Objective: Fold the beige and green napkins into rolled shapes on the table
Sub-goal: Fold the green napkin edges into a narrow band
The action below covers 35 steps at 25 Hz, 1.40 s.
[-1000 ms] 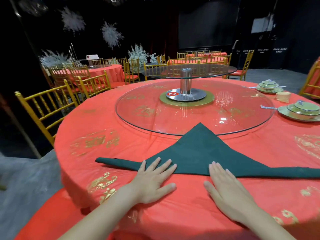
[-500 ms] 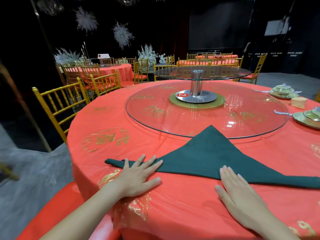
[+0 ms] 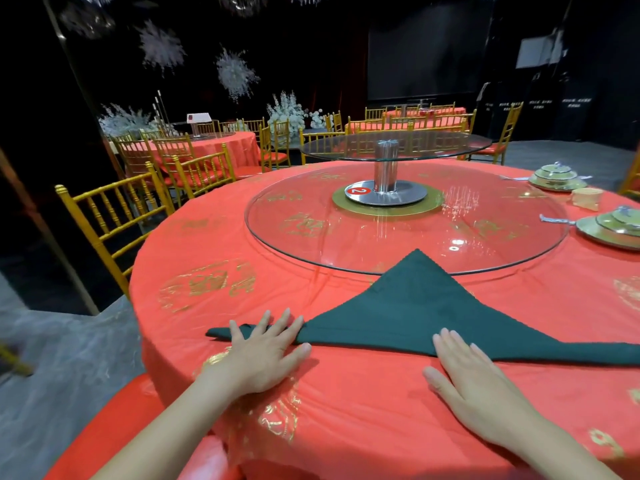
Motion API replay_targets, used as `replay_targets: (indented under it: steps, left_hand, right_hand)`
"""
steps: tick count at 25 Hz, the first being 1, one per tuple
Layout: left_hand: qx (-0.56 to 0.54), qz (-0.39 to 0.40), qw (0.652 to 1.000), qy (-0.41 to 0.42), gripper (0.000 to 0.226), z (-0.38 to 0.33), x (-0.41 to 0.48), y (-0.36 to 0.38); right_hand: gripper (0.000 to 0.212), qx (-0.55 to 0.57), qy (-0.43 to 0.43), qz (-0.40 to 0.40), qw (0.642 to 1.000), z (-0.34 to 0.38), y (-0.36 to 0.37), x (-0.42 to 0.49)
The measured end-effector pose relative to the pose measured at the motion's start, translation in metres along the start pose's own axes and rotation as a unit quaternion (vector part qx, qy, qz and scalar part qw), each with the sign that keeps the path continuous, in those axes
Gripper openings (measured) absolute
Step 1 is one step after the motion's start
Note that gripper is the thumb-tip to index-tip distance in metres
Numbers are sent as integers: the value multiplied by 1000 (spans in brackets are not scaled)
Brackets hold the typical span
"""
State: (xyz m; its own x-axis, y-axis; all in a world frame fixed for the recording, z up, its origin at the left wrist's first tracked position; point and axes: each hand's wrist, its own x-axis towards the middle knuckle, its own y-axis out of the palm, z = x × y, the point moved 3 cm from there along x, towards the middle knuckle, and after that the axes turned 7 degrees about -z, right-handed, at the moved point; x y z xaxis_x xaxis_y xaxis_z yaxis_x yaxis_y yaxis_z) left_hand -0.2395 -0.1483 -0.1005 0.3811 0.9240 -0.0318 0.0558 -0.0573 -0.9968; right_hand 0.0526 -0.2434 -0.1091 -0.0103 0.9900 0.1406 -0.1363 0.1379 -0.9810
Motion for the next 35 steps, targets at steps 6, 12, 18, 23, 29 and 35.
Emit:
replay_targets:
  steps: [6,12,18,23,29,35]
  left_hand:
    - [17,-91,974,207,60,-117,17,3]
    - [32,-200,956,211,34,-127,40,-1]
    - [-8,-248,940,235,31,-109,32,10]
    - [-60,-234,962,125,26,-112,23,-5]
    - [-20,-236,953,189,31,-136,24,10]
    - [-10,-66,983,171,89,-165,13,26]
  right_hand:
    - [58,11,-23,-1,1000,-3,-1,11]
    - [37,14,-41,-136,990,-27,-9,12]
    - [21,39,-32,-196,979,-50,-18,-6]
    - [21,36,33,-189,981,-49,-24,3]
    - [6,78,68,-169,980,-46,-13,19]
    - [58,88,7,-158,983,-12,-2,15]
